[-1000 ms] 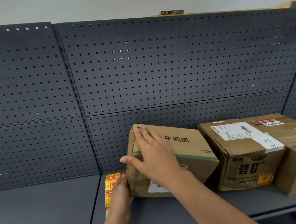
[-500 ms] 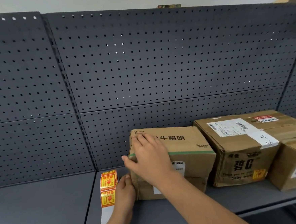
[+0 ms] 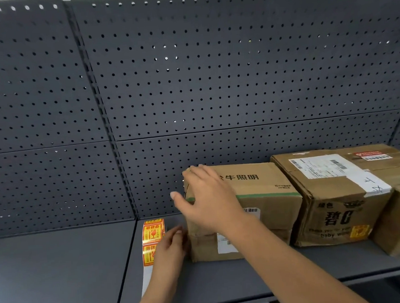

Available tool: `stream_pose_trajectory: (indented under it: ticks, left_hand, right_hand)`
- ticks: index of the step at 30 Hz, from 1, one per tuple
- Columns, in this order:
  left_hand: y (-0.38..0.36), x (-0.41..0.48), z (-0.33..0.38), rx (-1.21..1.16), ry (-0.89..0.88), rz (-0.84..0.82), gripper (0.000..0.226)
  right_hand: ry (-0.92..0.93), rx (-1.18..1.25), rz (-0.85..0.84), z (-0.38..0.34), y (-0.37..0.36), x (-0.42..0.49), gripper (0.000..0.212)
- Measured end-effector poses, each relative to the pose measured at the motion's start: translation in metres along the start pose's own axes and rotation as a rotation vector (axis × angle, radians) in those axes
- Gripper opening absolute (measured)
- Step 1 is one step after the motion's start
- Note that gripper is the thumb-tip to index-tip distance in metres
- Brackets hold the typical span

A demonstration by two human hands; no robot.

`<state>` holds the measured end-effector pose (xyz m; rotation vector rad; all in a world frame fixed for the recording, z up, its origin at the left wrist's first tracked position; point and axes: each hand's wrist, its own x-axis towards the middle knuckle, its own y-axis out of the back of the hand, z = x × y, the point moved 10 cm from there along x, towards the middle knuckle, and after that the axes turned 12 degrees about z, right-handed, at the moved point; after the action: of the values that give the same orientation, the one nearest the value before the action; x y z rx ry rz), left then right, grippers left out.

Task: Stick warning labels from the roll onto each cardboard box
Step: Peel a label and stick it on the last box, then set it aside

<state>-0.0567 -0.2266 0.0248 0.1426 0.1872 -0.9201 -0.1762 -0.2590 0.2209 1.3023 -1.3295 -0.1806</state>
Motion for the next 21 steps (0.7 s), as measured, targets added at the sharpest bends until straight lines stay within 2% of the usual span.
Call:
stream_pose_trajectory:
  ticks: [3, 5, 7, 9, 11, 13, 17, 21]
  left_hand:
    - [0.022, -0.002, 0.014, -0.125, -0.067, 0.019, 0.027]
    - [0.052, -0.006, 0.032, -0.145, -0.200, 0.131, 0.026]
    - [0.086, -0.008, 0.042, -0.045, -0.340, 0.298, 0.026]
    - [0.105, -0.003, 0.037, 0.078, -0.382, 0.361, 0.020]
    - [0.112, 0.004, 0.023, 0.235, -0.339, 0.329, 0.016]
    - [0.113, 0.011, 0.007, 0.370, -0.309, 0.275, 0.031]
    - [0.110, 0.008, -0.011, 0.361, -0.232, 0.211, 0.030]
    - [0.107, 0.009, -0.015, 0.343, -0.211, 0.162, 0.028]
  right_hand:
    - [0.014, 0.059, 0.012, -0.009, 0.012, 0.004, 0.054]
    - [0.012, 0.120, 0.032, -0.018, 0.015, 0.003, 0.045]
    - [0.022, 0.191, 0.058, -0.028, 0.012, -0.002, 0.038]
    - [0.029, 0.257, 0.070, -0.038, 0.005, -0.010, 0.029]
    - [0.039, 0.282, 0.061, -0.047, -0.007, -0.020, 0.022]
    - [0.065, 0.273, 0.038, -0.056, -0.022, -0.030, 0.020]
    - [0.077, 0.293, -0.027, -0.065, -0.054, -0.046, 0.022]
    - [0.015, 0.227, -0.111, -0.053, -0.086, -0.059, 0.025]
